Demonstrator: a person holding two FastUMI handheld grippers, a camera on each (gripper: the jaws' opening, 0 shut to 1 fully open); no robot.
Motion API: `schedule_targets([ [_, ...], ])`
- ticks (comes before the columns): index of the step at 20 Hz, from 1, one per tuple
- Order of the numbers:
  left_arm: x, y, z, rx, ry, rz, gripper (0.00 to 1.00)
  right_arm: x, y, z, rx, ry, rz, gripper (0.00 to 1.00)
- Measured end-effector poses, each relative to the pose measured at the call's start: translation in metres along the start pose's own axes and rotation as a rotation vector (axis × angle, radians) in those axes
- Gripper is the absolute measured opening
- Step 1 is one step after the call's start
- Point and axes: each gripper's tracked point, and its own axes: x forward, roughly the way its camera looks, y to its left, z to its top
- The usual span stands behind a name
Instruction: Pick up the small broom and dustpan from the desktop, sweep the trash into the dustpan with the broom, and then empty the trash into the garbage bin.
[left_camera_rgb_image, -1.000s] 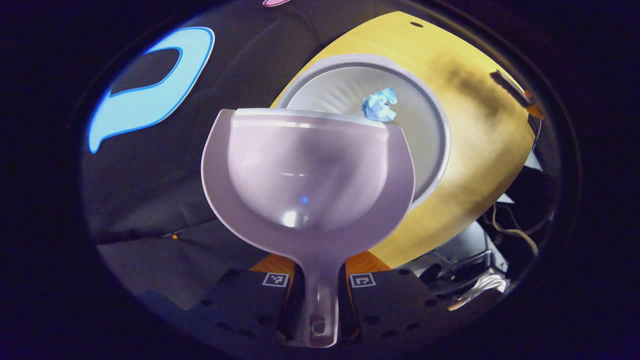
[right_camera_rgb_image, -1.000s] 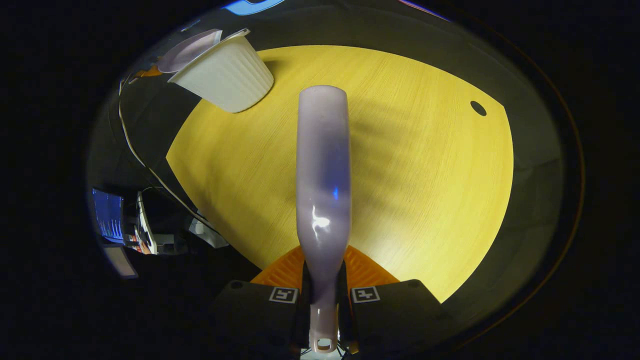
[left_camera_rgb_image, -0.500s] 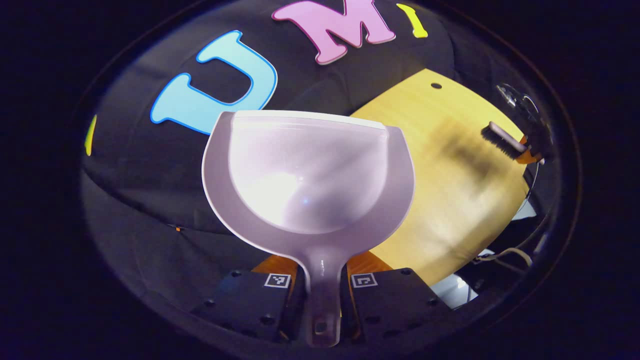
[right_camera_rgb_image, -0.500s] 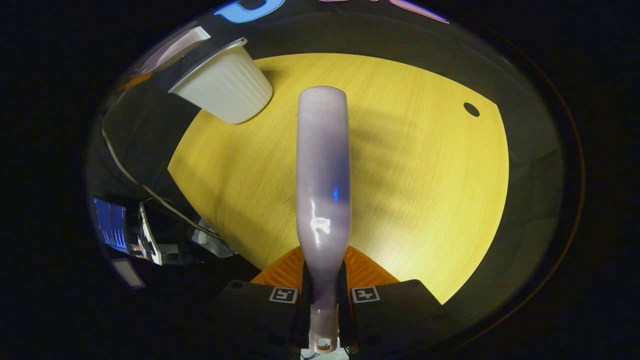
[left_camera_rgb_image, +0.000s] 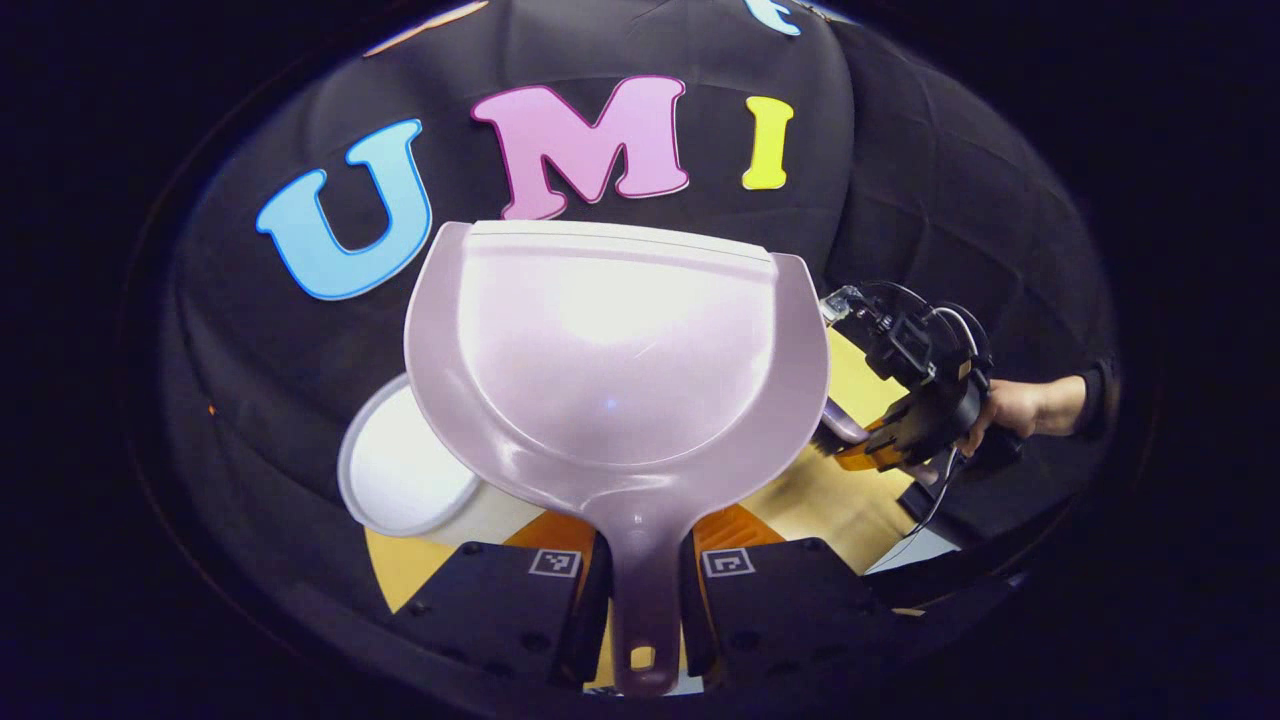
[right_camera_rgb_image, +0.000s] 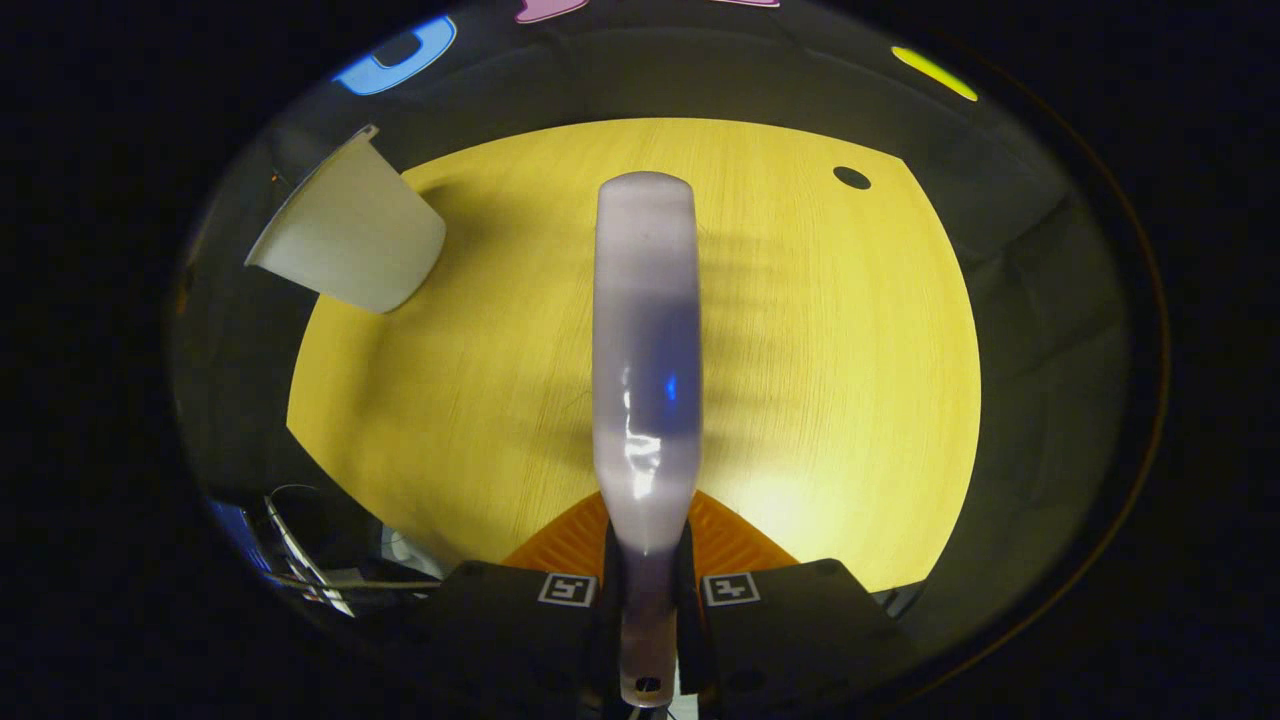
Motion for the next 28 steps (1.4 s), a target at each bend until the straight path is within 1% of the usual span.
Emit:
schedule_targets([
  [2,0.027,-0.026,-0.02,-0.095,0.058,-0.006,0.28,0.019,0.0,-0.007,0.043,0.017,-0.002,0.24],
  [4,0.045,-0.05,-0.037,-0.158,0.107,0.0,0.28,0.04,0.005,-0.016,0.08,0.056,0.01,0.25],
  [6,0.062,-0.074,-0.057,-0.248,0.189,-0.022,0.28,0.06,0.004,-0.026,0.083,0.098,0.011,0.25],
  [8,0.077,-0.093,-0.073,-0.369,0.29,-0.056,0.28,0.079,0.0,-0.031,0.069,0.134,-0.017,0.25],
  [9,0.078,-0.098,-0.077,-0.424,0.329,-0.066,0.28,0.085,-0.001,-0.034,0.092,0.166,-0.026,0.25],
  [10,0.078,-0.102,-0.08,-0.46,0.369,-0.072,0.29,0.087,0.005,-0.033,0.122,0.192,-0.019,0.25],
  [11,0.073,-0.1,-0.082,-0.478,0.408,-0.065,0.28,0.089,0.006,-0.029,0.137,0.195,-0.018,0.25],
  [13,0.068,-0.096,-0.077,-0.469,0.455,-0.038,0.28,0.09,0.008,-0.022,0.13,0.205,-0.03,0.25],
  [17,0.072,-0.094,-0.074,-0.441,0.502,-0.046,0.28,0.091,0.017,-0.021,0.144,0.249,-0.017,0.25],
  [19,0.07,-0.098,-0.073,-0.47,0.531,-0.062,0.29,0.091,0.021,-0.021,0.156,0.273,-0.001,0.26],
  [21,0.069,-0.098,-0.073,-0.502,0.533,-0.082,0.28,0.089,0.019,-0.023,0.166,0.276,0.002,0.26],
  [23,0.071,-0.097,-0.077,-0.48,0.551,-0.081,0.28,0.089,0.019,-0.023,0.169,0.279,0.008,0.27],
  [24,0.071,-0.098,-0.075,-0.48,0.553,-0.081,0.3,0.089,0.018,-0.024,0.164,0.281,0.008,0.29],
  [25,0.071,-0.098,-0.074,-0.477,0.556,-0.086,0.3,0.088,0.018,-0.025,0.16,0.286,0.013,0.24],
  [26,0.069,-0.099,-0.074,-0.47,0.562,-0.101,0.3,0.088,0.02,-0.028,0.149,0.288,0.017,0.31],
  [27,0.067,-0.1,-0.072,-0.464,0.564,-0.113,0.32,0.088,0.02,-0.028,0.137,0.285,0.021,0.35],
  [28,0.067,-0.099,-0.073,-0.45,0.564,-0.107,0.61,0.086,0.021,-0.026,0.128,0.277,0.022,0.43],
])
